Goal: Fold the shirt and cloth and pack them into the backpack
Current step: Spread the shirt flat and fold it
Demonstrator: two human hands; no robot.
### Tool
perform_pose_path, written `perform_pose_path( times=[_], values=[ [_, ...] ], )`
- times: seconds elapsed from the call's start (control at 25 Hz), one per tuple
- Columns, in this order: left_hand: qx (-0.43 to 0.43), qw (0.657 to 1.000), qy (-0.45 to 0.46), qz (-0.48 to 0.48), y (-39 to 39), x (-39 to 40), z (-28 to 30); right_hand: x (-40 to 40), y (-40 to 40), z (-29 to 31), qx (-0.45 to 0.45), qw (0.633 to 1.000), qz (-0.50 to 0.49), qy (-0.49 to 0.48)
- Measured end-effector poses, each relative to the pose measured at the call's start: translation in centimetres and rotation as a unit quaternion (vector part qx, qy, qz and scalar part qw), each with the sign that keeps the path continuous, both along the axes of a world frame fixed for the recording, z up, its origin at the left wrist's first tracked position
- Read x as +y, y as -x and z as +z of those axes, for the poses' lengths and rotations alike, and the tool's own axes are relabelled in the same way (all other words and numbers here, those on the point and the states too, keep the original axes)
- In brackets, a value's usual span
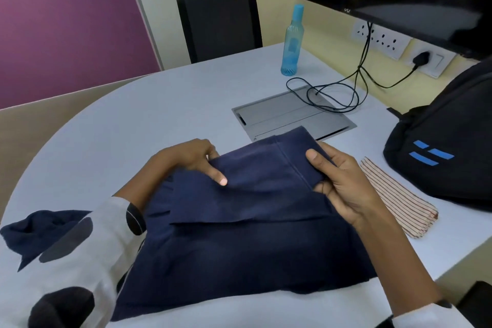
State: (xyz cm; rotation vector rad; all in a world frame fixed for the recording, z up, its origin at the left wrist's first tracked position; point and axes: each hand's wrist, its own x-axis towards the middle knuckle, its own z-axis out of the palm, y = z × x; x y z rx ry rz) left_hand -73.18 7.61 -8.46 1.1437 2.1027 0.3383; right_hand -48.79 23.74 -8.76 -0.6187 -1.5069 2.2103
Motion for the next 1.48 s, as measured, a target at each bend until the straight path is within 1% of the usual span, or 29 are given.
perform_pose_path(
  times=[0.04, 0.08, 0.2, 0.28, 0.32, 0.4, 0.48, 0.52, 0.56, 0.6, 0.64, 0.72, 0.76, 0.8, 0.88, 0.92, 1.0, 1.08, 1.2, 1.24, 1.32, 1.4, 1.48],
  values=[
    [-0.003, 1.0, 0.014, 0.002, 0.4, -0.2, -0.4, 0.1, -0.6, -0.7, -0.007, 1.0, -0.002, 0.014],
    [-0.033, 0.999, 0.002, 0.007, 0.6, -0.3, -0.7, 0.3, -1.1, -1.5, -0.013, 1.0, -0.01, 0.025],
    [-0.151, 0.986, -0.069, 0.01, 0.1, -0.2, -0.7, 1.4, -2.4, -3.4, -0.055, 0.996, -0.059, 0.037],
    [-0.186, 0.979, -0.088, 0.009, -0.4, 0.4, -0.8, 2.1, -2.6, -4.1, -0.091, 0.992, -0.083, 0.036],
    [-0.188, 0.978, -0.085, 0.009, -0.6, 0.8, -1.0, 2.2, -2.5, -4.4, -0.101, 0.991, -0.085, 0.035],
    [-0.178, 0.983, -0.035, -0.004, -0.7, 1.6, -1.3, 2.2, -2.1, -4.5, -0.111, 0.99, -0.081, 0.024],
    [-0.172, 0.982, 0.052, -0.05, -1.4, 2.5, -1.8, 1.8, -1.4, -4.3, -0.11, 0.992, -0.062, -0.01],
    [-0.164, 0.982, 0.067, -0.07, -2.0, 3.2, -2.1, 1.5, -0.8, -4.1, -0.111, 0.992, -0.042, -0.032],
    [-0.161, 0.983, 0.049, -0.079, -2.8, 4.1, -2.3, 1.2, -0.3, -3.8, -0.11, 0.992, -0.02, -0.055],
    [-0.175, 0.981, 0.002, -0.077, -3.6, 4.9, -2.4, 0.8, 0.3, -3.5, -0.105, 0.992, 0.002, -0.075],
    [-0.213, 0.974, -0.05, -0.059, -4.4, 5.7, -2.4, 0.6, 0.8, -3.1, -0.095, 0.991, 0.02, -0.089],
    [-0.322, 0.939, -0.119, -0.007, -5.3, 6.6, -2.2, 0.3, 1.3, -2.4, -0.065, 0.993, 0.026, -0.094],
    [-0.361, 0.921, -0.143, 0.016, -5.5, 6.8, -2.0, 0.4, 1.2, -2.1, -0.048, 0.995, 0.011, -0.091],
    [-0.375, 0.911, -0.167, 0.036, -5.5, 7.0, -1.6, 0.6, 1.0, -2.0, -0.034, 0.996, -0.015, -0.085],
    [-0.357, 0.907, -0.215, 0.065, -5.4, 7.1, -0.9, 1.1, 0.5, -2.2, -0.026, 0.995, -0.068, -0.064],
    [-0.339, 0.908, -0.235, 0.072, -5.4, 7.1, -0.6, 1.2, 0.1, -2.4, -0.03, 0.995, -0.078, -0.054],
    [-0.301, 0.913, -0.265, 0.071, -5.6, 7.1, -0.2, 1.1, -0.4, -2.8, -0.05, 0.995, -0.065, -0.051],
    [-0.261, 0.925, -0.272, 0.049, -6.0, 7.3, -0.1, 0.8, -0.4, -2.9, -0.069, 0.993, -0.05, -0.082],
    [-0.223, 0.944, -0.245, 0.007, -6.8, 7.6, -0.7, 0.7, 0.1, -2.5, -0.086, 0.979, -0.04, -0.178],
    [-0.217, 0.946, -0.239, -0.004, -6.9, 7.7, -0.9, 0.6, 0.3, -2.2, -0.092, 0.976, -0.036, -0.196],
    [-0.211, 0.955, -0.205, -0.026, -6.9, 7.6, -1.2, 0.5, 0.5, -2.1, -0.104, 0.97, -0.031, -0.217],
    [-0.178, 0.976, -0.114, -0.048, -6.2, 7.0, -1.1, 0.5, 0.2, -2.4, -0.108, 0.965, -0.011, -0.238],
    [-0.134, 0.989, -0.023, -0.056, -4.6, 5.9, -1.1, 0.8, -0.4, -2.6, -0.098, 0.963, 0.011, -0.253]
  ],
)
